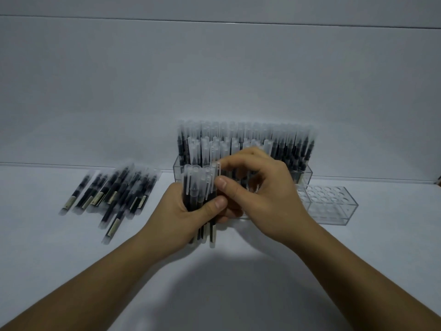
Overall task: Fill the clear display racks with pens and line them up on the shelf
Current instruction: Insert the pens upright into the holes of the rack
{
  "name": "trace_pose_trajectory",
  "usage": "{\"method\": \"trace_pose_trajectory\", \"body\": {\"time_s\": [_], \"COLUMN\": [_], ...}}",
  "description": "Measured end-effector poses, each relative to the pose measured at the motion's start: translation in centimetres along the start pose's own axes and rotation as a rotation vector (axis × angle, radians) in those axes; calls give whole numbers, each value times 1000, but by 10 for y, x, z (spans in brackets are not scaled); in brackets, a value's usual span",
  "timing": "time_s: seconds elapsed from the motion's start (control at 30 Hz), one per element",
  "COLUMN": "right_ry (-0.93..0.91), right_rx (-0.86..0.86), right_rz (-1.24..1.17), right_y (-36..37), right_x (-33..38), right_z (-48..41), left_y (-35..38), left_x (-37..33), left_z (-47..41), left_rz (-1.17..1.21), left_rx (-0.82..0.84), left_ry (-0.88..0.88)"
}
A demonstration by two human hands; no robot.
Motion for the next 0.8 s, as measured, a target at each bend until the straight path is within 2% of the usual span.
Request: {"method": "trace_pose_trajectory", "body": {"time_s": [0.17, 0.37, 0.47, 0.57, 0.67, 0.8], "right_ry": [104, 145, 216, 242, 239, 238], "right_rx": [48, -49, -144, -246, -288, -318], "right_rz": [-318, -533, -587, -535, -458, -440], "right_y": [1, -16, -31, -44, -51, -55], "right_x": [-3, -2, -12, -22, -29, -34], "right_z": [-1, -8, -12, -13, -14, -15], "left_y": [2, 1, -12, -11, 3, 11], "left_x": [-3, -8, -1, -3, -7, 5], "left_z": [0, 2, 2, 4, 6, 8], "left_rz": [23, -66, -309, -633, -817, -962], "left_rx": [33, 16, 6, 58, 159, 304], "left_ry": [3, 94, 98, 232, 303, 271]}}
Point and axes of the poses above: each hand's wrist, its own z-axis away from the middle knuckle, its own y-axis out of the palm, x = y × z, the point moved 6 cm from there along -z, towards the middle knuckle, and after that the axes turned 11 degrees about z, right-handed, at the moved point
